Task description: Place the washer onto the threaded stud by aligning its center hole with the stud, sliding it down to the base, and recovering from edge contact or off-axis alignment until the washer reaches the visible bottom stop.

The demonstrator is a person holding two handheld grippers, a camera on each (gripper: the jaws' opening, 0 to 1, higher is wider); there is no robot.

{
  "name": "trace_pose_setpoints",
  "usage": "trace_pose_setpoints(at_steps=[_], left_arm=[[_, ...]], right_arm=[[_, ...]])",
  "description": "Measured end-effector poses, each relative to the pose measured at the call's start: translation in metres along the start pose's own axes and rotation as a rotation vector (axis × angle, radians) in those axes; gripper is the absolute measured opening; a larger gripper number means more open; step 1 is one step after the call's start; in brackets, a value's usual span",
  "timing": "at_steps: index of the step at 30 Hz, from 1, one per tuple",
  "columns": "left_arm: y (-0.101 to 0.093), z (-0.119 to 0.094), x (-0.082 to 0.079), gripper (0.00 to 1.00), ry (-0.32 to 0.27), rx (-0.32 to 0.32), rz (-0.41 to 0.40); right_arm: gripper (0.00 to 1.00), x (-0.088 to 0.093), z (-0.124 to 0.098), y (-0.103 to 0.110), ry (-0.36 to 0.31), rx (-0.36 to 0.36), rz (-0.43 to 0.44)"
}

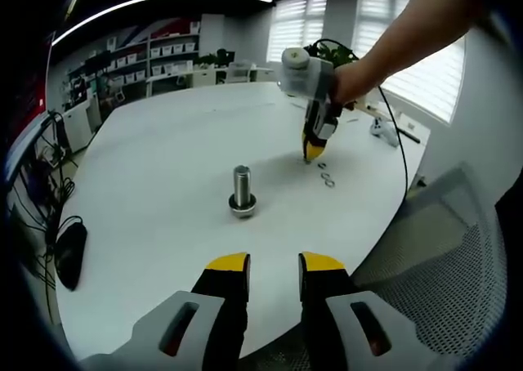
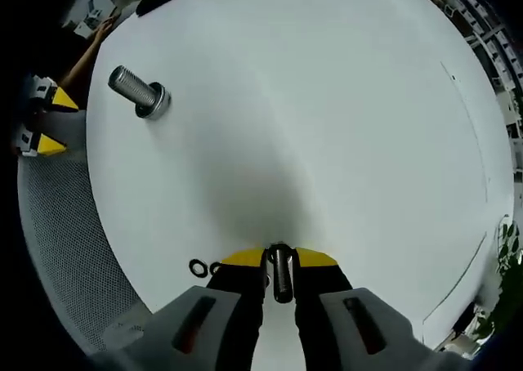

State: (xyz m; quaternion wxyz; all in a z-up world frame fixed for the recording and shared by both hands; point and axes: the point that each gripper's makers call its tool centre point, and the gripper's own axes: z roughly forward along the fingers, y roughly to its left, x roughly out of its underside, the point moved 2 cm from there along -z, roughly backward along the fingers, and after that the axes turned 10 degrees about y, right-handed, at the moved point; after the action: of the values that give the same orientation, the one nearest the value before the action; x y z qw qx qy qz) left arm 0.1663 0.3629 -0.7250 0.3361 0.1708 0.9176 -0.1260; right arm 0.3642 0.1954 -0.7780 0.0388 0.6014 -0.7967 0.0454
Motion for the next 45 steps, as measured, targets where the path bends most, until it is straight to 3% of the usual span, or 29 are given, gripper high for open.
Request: trace_pose_setpoints(at_steps=[12, 19, 45], left_arm=[[-0.001, -0.001, 0.0, 0.22, 0.001, 0.008, 0.003], [-0.002, 0.0, 0.001, 0.21, 0.004, 0.012, 0.007], [-0.003, -0.001, 0.004, 0.22, 0.017, 0.017, 0.009]], right_arm=[[0.17, 0.002, -0.002, 0.001, -0.008, 0.006, 0.013], [0.22, 0.0, -0.011, 0.0, -0.05, 0.022, 0.031], [0.22, 0.026, -0.041, 0.003, -0.172, 0.068, 0.095]])
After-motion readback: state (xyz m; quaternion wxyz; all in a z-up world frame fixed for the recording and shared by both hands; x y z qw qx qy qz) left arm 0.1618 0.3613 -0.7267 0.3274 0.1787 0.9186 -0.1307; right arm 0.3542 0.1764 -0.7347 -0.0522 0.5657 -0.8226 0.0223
